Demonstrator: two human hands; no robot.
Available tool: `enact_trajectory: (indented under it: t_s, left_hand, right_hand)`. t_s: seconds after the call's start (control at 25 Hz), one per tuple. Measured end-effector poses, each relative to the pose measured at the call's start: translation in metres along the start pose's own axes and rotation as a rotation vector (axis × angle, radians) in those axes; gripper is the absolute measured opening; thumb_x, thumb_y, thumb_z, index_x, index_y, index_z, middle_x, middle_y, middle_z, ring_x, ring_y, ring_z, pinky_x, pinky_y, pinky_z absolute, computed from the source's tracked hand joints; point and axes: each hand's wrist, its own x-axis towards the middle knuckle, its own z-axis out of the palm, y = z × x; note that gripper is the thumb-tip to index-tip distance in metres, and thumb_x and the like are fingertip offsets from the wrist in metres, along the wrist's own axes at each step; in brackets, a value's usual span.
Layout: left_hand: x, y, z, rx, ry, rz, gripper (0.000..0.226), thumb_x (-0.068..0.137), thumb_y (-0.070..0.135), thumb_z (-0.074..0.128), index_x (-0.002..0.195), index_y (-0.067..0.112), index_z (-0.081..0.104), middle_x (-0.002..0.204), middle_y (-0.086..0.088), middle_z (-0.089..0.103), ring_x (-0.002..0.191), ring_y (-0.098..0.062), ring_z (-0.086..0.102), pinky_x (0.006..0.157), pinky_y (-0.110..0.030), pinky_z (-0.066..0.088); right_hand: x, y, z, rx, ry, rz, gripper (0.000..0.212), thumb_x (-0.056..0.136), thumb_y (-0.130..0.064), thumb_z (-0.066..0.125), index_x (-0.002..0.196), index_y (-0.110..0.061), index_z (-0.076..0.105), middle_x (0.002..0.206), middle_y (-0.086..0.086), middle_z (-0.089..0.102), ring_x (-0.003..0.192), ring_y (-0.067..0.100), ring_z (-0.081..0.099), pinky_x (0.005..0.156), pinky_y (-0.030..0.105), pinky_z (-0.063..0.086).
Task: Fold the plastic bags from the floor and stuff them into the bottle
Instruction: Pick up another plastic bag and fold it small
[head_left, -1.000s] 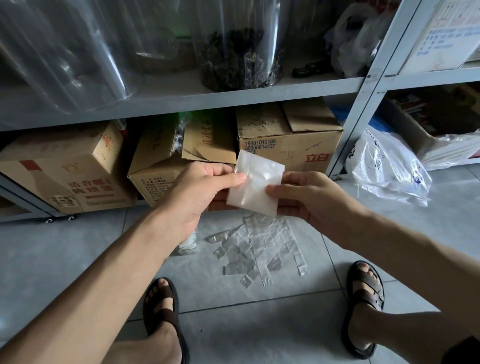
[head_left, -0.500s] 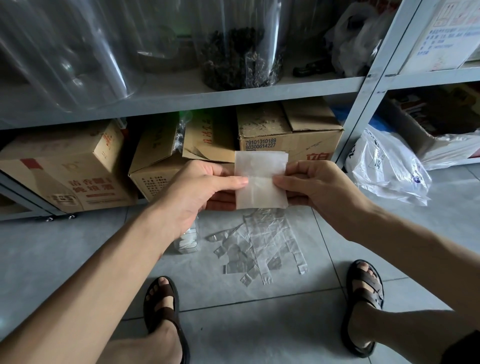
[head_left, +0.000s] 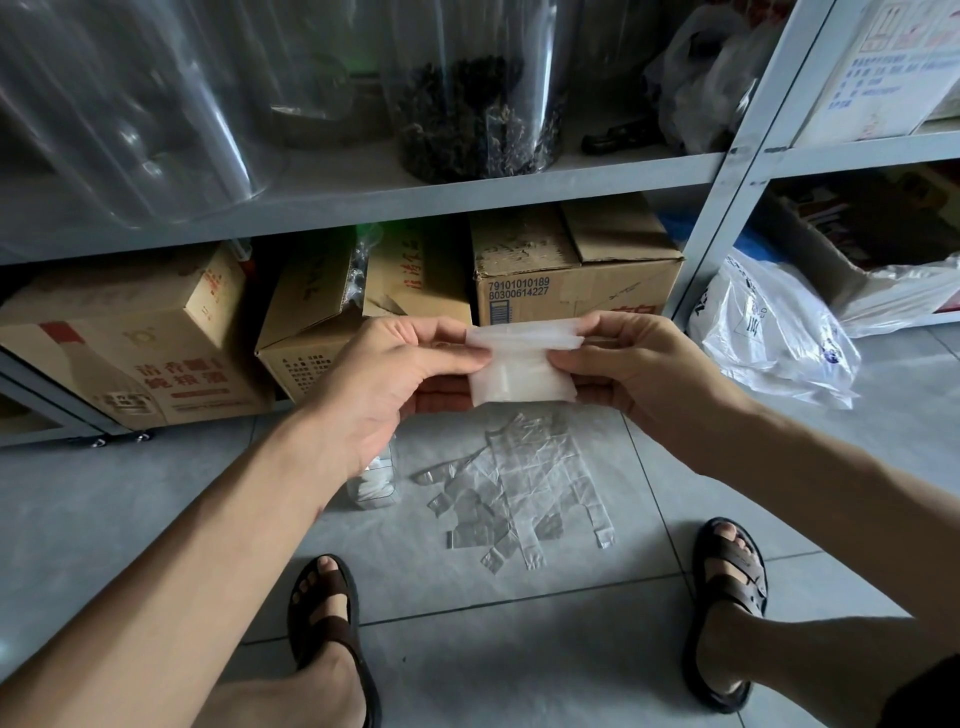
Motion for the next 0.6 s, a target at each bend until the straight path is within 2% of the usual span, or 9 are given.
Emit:
enact_trajectory:
  t_s: [0.12, 0.2, 0.28, 0.36, 0.52, 0.6]
  left_hand:
    - [0.0003, 0.0006, -0.0017, -0.03, -0.046, -0.008, 0.012, 0.068, 0.007, 0.071, 0.073, 0.014, 0.078, 0.072, -0.007, 0.074, 0.057, -0.012, 0.067, 0.051, -0.022, 0.056]
    - [-0.0004, 0.0009, -0.0018, -0.015, -0.071, -0.007, 0.013, 0.076, 0.004, 0.067, 0.074, 0.012, 0.078, 0.071, -0.008, 0.073, 0.056, -0.012, 0.067, 0.051, -0.021, 0.056]
    - [-0.0008, 0.0009, -0.0022, 0.013, -0.079, 0.002, 0.028, 0.088, -0.003, 0.059, 0.073, 0.011, 0.077, 0.074, -0.009, 0.073, 0.059, -0.014, 0.067, 0.053, -0.022, 0.057]
    - [-0.0018, 0.0015, -0.0021, 0.018, -0.089, 0.012, 0.036, 0.092, -0.006, 0.054, 0.07, 0.011, 0.077, 0.079, -0.01, 0.074, 0.061, -0.015, 0.068, 0.054, -0.022, 0.057]
    - [-0.002, 0.0019, -0.0017, -0.006, -0.103, 0.017, 0.038, 0.09, -0.01, 0.05, 0.069, 0.007, 0.076, 0.082, -0.013, 0.073, 0.063, -0.019, 0.069, 0.057, -0.024, 0.059]
    - [-0.0009, 0.0007, -0.002, 0.013, -0.103, 0.02, 0.039, 0.091, -0.009, 0.047, 0.07, 0.006, 0.076, 0.085, -0.015, 0.073, 0.07, -0.021, 0.069, 0.063, -0.028, 0.062]
  right_hand:
    - [0.0005, 0.0001, -0.0028, 0.0, -0.007, -0.016, 0.007, 0.071, -0.006, 0.067, 0.078, -0.007, 0.067, 0.075, 0.007, 0.072, 0.065, 0.014, 0.069, 0.063, 0.025, 0.059]
    - [0.0, -0.0006, -0.0039, -0.038, -0.012, -0.021, 0.006, 0.081, -0.003, 0.062, 0.08, -0.006, 0.067, 0.074, 0.007, 0.07, 0.064, 0.013, 0.067, 0.061, 0.023, 0.058]
    - [0.0001, -0.0002, -0.0045, -0.064, -0.012, -0.018, 0.021, 0.091, 0.004, 0.053, 0.08, -0.006, 0.067, 0.074, 0.007, 0.068, 0.062, 0.013, 0.066, 0.059, 0.023, 0.057]
    - [0.0001, -0.0002, -0.0047, -0.07, -0.012, -0.017, 0.027, 0.094, 0.007, 0.05, 0.079, -0.006, 0.068, 0.073, 0.007, 0.068, 0.062, 0.013, 0.065, 0.058, 0.022, 0.056]
    - [0.0015, 0.0003, -0.0054, -0.069, -0.024, -0.023, 0.033, 0.094, 0.009, 0.048, 0.076, -0.008, 0.07, 0.074, 0.007, 0.068, 0.064, 0.014, 0.065, 0.06, 0.023, 0.057]
    - [0.0018, 0.001, -0.0059, -0.085, -0.026, -0.025, 0.036, 0.094, 0.01, 0.048, 0.074, -0.009, 0.071, 0.074, 0.007, 0.068, 0.065, 0.014, 0.064, 0.062, 0.023, 0.058]
